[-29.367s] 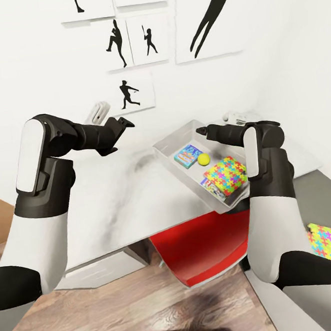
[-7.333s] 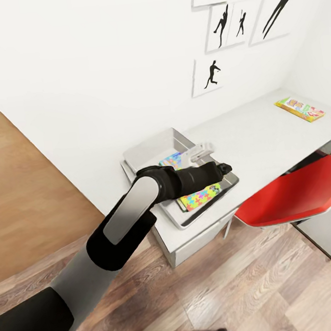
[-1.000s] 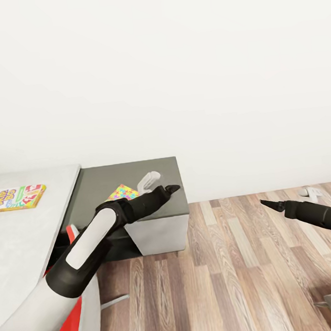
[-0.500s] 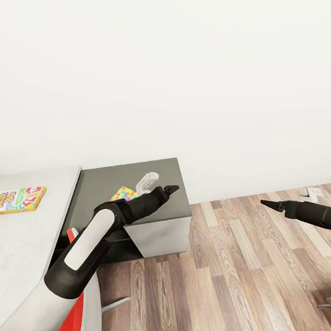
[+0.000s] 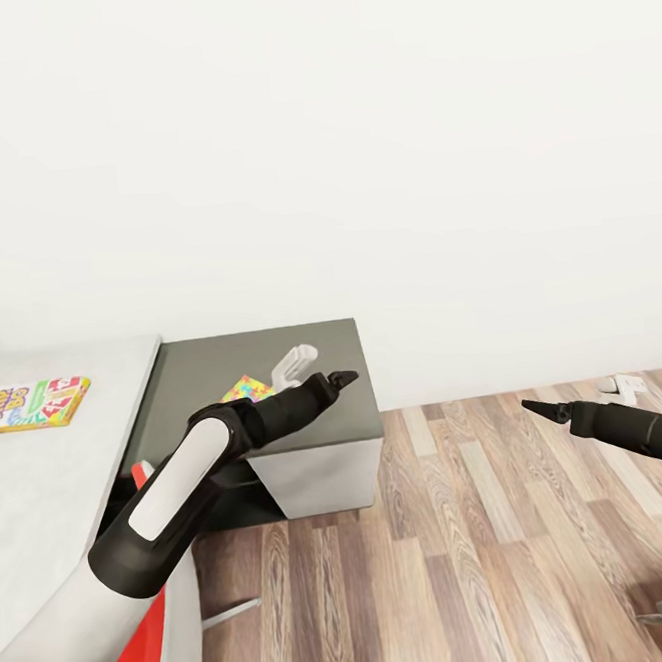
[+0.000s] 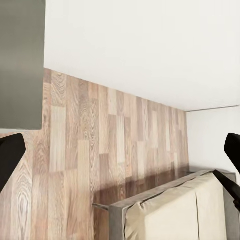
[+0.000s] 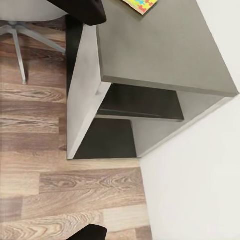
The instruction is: Put all the toys in the child's room - the three board games (two on the bed and one on the table), the two jigsaw puzzles on the table, and the tennis ball on the table - inside the toy box on the table in the child's room.
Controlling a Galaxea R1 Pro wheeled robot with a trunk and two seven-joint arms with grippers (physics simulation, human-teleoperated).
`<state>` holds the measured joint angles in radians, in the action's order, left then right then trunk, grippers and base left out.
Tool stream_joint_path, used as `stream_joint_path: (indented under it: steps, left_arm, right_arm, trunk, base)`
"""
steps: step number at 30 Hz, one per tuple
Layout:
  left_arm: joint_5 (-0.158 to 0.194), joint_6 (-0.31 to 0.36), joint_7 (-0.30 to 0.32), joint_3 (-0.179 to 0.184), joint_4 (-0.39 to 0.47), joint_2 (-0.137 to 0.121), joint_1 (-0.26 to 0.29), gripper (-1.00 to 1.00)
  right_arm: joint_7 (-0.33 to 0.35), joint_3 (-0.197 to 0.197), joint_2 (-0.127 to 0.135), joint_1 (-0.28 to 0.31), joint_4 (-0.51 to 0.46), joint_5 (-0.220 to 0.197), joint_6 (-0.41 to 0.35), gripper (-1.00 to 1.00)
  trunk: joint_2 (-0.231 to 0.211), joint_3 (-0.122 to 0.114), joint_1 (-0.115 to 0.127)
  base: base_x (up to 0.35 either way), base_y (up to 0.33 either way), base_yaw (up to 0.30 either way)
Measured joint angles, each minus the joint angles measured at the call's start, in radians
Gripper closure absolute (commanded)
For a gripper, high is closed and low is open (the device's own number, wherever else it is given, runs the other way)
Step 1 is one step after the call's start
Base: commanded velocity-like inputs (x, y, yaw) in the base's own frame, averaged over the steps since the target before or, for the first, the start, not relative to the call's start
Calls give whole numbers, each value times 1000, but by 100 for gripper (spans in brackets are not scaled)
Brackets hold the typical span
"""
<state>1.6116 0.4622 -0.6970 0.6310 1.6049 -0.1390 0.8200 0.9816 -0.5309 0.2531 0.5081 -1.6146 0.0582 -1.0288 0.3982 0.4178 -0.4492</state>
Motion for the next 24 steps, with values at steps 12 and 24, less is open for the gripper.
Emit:
stream_joint_path:
  steps: [12, 24]
  left_arm:
    - [-1, -1, -1, 1, 0, 0, -1, -100]
    - [-48, -1, 3, 1, 0, 2, -3, -100]
  right_arm:
    - [0, 0, 0, 0, 0, 0, 0, -100]
    - [0, 3, 0, 0, 0, 0, -2, -100]
  trunk:
    - [0, 0, 0]
    - [0, 0, 0]
  base:
    - [230, -128, 0]
    - [240, -172, 0]
